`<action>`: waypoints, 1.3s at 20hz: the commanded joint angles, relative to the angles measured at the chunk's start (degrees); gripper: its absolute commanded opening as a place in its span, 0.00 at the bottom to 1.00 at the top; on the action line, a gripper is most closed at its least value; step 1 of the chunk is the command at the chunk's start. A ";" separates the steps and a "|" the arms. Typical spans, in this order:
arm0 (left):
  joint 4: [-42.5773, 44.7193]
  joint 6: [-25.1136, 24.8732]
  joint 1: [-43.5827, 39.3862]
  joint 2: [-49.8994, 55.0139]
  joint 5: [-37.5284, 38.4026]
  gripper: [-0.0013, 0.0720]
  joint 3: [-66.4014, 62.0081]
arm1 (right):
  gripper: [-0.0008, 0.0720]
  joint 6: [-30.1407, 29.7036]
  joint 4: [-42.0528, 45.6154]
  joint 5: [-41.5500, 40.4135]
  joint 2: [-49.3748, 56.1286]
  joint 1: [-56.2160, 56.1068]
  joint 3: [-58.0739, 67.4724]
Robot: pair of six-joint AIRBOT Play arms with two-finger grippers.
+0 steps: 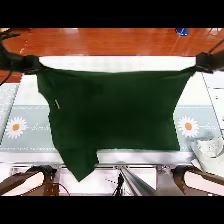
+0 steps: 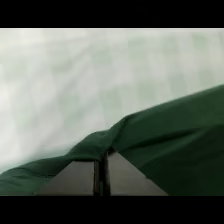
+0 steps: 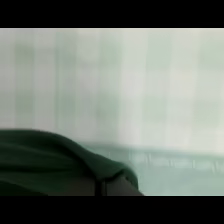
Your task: Fold the shirts.
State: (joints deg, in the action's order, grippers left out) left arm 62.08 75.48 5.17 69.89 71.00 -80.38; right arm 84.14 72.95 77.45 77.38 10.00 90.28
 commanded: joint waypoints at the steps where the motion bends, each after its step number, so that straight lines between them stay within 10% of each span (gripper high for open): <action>1: 1.81 -0.57 -2.16 7.93 -18.40 0.05 -0.31 | 0.04 2.60 -1.49 -20.81 6.78 -0.81 -0.07; 13: 1.84 0.17 -6.23 24.06 -32.28 0.05 -0.31 | 0.04 2.23 -5.60 -29.88 19.98 -0.81 -0.07; 20: 7.82 0.96 -5.44 23.54 -5.75 0.05 -5.05 | 0.04 2.23 -4.46 -12.39 17.64 0.26 0.00; 26: 7.82 5.01 -5.55 26.84 -2.78 0.05 -4.79 | 0.04 4.00 -1.66 -7.45 17.92 -0.22 -0.07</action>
State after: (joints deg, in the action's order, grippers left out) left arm 69.49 78.15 -0.43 95.11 64.99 -84.93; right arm 87.00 70.32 66.81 95.20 9.82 90.24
